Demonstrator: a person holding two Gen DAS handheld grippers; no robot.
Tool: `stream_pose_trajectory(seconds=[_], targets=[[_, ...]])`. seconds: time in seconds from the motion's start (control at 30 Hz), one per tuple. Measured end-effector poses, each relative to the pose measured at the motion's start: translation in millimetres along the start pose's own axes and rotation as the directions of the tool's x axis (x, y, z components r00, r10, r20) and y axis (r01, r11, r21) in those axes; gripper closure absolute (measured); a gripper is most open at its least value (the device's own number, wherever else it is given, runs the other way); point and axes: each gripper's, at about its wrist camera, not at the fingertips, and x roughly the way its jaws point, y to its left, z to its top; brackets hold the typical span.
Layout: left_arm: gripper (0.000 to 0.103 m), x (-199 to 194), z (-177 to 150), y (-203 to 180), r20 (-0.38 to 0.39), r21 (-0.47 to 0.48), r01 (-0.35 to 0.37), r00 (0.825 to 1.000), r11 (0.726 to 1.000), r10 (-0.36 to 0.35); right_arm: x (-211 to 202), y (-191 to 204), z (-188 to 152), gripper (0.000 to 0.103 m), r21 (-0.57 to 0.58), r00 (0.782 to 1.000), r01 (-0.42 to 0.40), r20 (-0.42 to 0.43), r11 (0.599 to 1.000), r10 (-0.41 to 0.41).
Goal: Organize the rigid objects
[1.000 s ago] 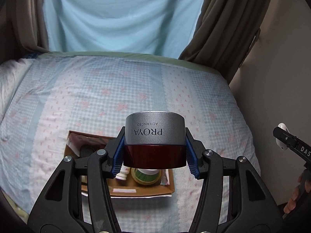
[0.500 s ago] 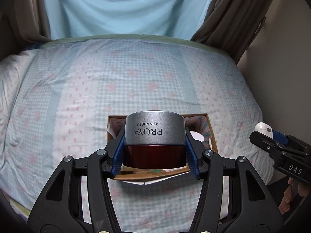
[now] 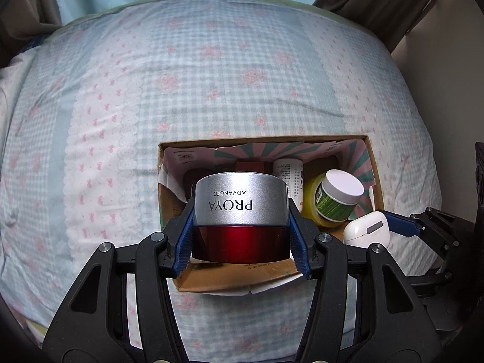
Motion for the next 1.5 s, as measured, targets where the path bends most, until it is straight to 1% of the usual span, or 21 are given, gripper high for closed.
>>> stream_pose_trajectory(seconds=[0.2,0.37,0.43,0.53,0.7,0.73,0.77,0.8,0.83,0.87,0.9,0.97,1.07,1.13,1.23,1.37,1.5], targets=[[0.053,55.5,12.7,-0.1,-0.096,0.049,-0.018,0.995,0.999,0.023,48.0,-2.2,3.3,0.045,-0.031,0.996,-0.014,-0.089,0.999,0.011],[0.053,82.9,19.9,1.2,-0.146,0.049,-0.031,0.989,0.998,0.038,73.6,0.2,-2.1,0.045,-0.046,0.991,-0.038,-0.130,0.998,0.031],[0.053,92.2,24.0,-0.5,-0.168,0.056,-0.037,0.985,0.998,0.046,81.6,1.0,-5.4,0.045,-0.055,0.990,-0.036,-0.137,0.998,0.028],[0.053,99.7,28.5,-5.1,-0.176,0.077,-0.042,0.983,0.996,0.055,90.0,-2.4,-8.9,0.045,-0.039,0.989,-0.055,-0.140,0.998,0.049],[0.052,104.0,33.9,-14.7,-0.194,0.100,-0.046,0.979,0.994,0.065,92.5,-7.9,-10.9,0.045,-0.017,0.990,-0.093,-0.111,0.996,0.090],[0.048,104.2,34.4,-16.6,-0.201,0.104,-0.047,0.977,0.993,0.067,93.2,-9.9,-10.8,0.045,0.005,0.989,-0.103,-0.108,0.995,0.103],[0.022,102.3,34.6,-18.2,-0.193,0.107,-0.045,0.979,0.993,0.065,94.0,-13.2,-11.9,0.044,0.036,0.987,-0.120,-0.107,0.992,0.124],[0.000,97.6,34.7,-19.9,-0.173,0.111,-0.045,0.983,0.993,0.064,94.3,-17.3,-13.0,0.040,0.072,0.983,-0.145,-0.108,0.987,0.152],[0.000,91.2,34.4,-21.2,-0.147,0.117,-0.045,0.987,0.992,0.062,94.2,-21.2,-14.1,0.034,0.105,0.980,-0.158,-0.109,0.982,0.169],[0.000,86.9,34.3,-21.8,-0.138,0.120,-0.043,0.989,0.992,0.060,93.2,-24.4,-15.5,0.018,0.128,0.980,-0.154,-0.108,0.980,0.168],[0.000,84.1,34.0,-21.5,-0.137,0.120,-0.044,0.989,0.992,0.061,91.0,-27.0,-17.2,0.007,0.142,0.982,-0.145,-0.100,0.979,0.160],[0.000,79.7,32.5,-19.5,-0.139,0.114,-0.052,0.988,0.992,0.068,87.0,-31.1,-20.7,0.002,0.155,0.985,-0.129,-0.098,0.980,0.145],[0.000,71.8,29.2,-14.1,-0.133,0.087,-0.061,0.989,0.994,0.072,86.9,-34.0,-25.4,0.001,0.148,0.982,-0.112,-0.136,0.983,0.132],[0.000,64.9,27.1,-11.9,-0.126,0.065,-0.060,0.990,0.996,0.067,84.9,-37.7,-28.5,0.000,0.146,0.981,-0.113,-0.140,0.983,0.133],[0.000,51.6,23.5,-13.6,-0.103,0.053,-0.063,0.992,0.997,0.068,74.5,-38.8,-30.7,0.001,0.156,0.985,-0.109,-0.115,0.982,0.128],[0.000,29.4,19.5,-20.6,-0.063,0.068,-0.064,0.996,0.996,0.068,55.5,-40.1,-33.0,0.001,0.160,0.990,-0.109,-0.071,0.981,0.121],[0.000,-3.4,14.0,-27.1,-0.005,0.072,-0.057,0.998,0.996,0.058,28.2,-38.0,-34.2,0.001,0.151,0.995,-0.097,-0.019,0.984,0.101]])
